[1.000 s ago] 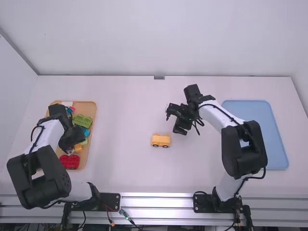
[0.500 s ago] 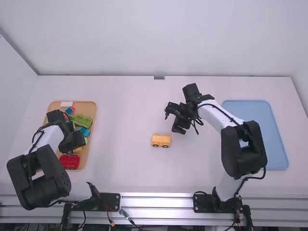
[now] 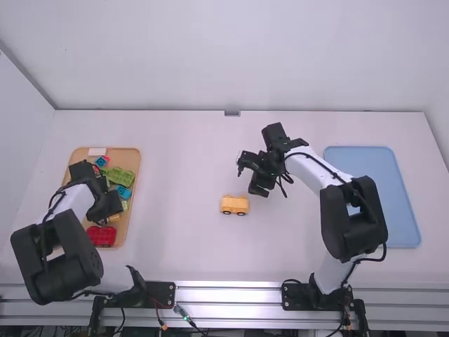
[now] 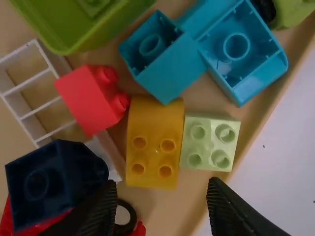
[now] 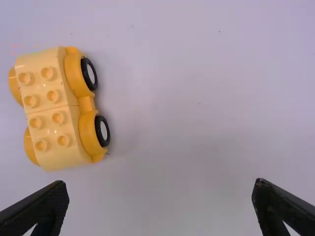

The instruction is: Assemble lego blocks to make yellow taxi

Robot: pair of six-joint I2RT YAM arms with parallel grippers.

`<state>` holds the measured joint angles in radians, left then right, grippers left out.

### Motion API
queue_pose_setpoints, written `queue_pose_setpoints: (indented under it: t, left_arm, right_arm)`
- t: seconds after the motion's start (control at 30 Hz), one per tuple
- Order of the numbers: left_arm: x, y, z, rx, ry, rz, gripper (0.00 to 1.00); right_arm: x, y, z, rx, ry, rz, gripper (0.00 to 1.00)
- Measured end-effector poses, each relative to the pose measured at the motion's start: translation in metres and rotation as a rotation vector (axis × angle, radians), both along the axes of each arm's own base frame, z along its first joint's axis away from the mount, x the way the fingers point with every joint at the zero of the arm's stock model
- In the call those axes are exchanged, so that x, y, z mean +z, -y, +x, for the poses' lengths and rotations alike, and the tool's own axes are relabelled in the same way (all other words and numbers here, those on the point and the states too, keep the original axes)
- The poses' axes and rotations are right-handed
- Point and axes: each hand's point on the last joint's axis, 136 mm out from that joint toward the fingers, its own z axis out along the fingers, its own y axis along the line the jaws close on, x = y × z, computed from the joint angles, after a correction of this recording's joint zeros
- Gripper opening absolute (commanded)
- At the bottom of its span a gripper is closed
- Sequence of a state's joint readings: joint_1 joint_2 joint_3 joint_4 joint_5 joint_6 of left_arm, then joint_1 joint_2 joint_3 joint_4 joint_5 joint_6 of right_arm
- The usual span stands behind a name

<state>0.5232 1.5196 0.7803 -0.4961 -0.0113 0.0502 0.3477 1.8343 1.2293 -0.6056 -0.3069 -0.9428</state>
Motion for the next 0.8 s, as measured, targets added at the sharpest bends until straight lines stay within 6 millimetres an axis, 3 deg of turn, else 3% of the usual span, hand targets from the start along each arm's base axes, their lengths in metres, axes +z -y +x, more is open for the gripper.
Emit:
queue_pose_setpoints:
  t: [0.27, 0.8]
  left_arm:
    - [-0.026, 0.000, -0.009, 0.012, -0.079, -0.045, 0.47]
    - [-0.033, -0.005, -0.009, -0.034, -0.099, -0.018, 0.40]
  right_arm:
    - [0.000, 0.000, 0.000, -0.001, 0.000, 0.000, 0.99]
    - [0.000, 0.000, 0.000, 0.001, 0.001, 0.000, 0.99]
